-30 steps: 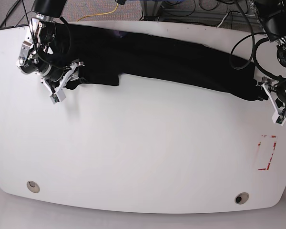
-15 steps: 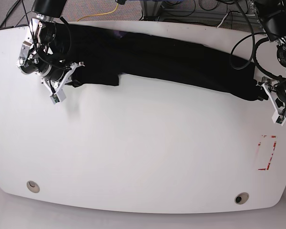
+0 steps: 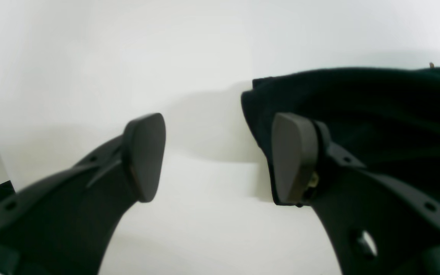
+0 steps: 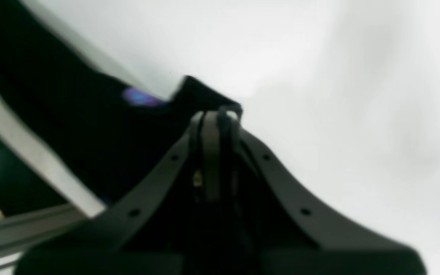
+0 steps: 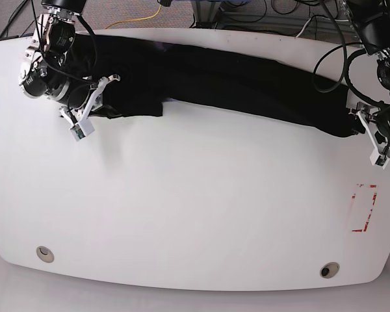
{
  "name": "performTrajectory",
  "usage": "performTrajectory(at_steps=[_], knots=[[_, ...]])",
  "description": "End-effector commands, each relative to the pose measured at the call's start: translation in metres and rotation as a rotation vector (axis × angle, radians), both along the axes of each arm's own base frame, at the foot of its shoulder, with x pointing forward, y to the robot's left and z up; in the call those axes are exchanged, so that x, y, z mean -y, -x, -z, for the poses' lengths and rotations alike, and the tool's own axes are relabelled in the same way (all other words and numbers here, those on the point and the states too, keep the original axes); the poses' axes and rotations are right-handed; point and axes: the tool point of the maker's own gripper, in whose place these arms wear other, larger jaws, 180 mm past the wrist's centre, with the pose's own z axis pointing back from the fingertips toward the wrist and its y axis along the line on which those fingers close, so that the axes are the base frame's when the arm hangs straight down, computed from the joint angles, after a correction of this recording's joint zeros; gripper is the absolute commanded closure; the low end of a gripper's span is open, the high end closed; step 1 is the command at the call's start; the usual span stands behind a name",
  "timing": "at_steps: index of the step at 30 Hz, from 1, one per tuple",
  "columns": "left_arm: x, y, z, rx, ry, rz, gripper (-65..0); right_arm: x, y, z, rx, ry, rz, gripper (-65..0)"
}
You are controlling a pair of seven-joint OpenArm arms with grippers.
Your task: Layout the t-shirt on the table in an organized manner, then fold the t-shirt properly
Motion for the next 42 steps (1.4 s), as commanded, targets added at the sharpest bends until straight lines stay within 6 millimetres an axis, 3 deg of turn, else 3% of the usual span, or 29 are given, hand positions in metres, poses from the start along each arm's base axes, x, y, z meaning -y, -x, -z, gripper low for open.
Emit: performTrajectory(at_steps=[1,11,22,32,36,42], knots=[[-0.005,-0.009,-0.014,0.041,-0.018,0.006,-40.8,-0.003,0.004,-0.012,0.027,0.0,-0.029,-1.6],[-0.005,-0.009,-0.014,0.041,-0.018,0.006,-40.8,-0.007,0.03,-0.009,-0.024,-0.012,-0.075,-1.7],[-0.005,-0.009,-0.014,0.041,-0.018,0.006,-40.8,-0.033,0.063,-0.006,-0.109,-0.08,-0.253,-1.9],[-0.005,-0.008,-0.013,0.039,-0.018,0.006,-40.8,-0.032,0.079,0.002,-0.162,-0.05,-0.301,-3.0],[-0.005,-0.008,-0.013,0.039,-0.018,0.006,-40.8,-0.029,0.084,0.005,-0.177,-0.044,-0.304,-14.3],[-0.005,-0.008,-0.013,0.039,-0.018,0.006,-40.8,-0.02,0.094,0.009,-0.211,-0.012,-0.316,-46.3]])
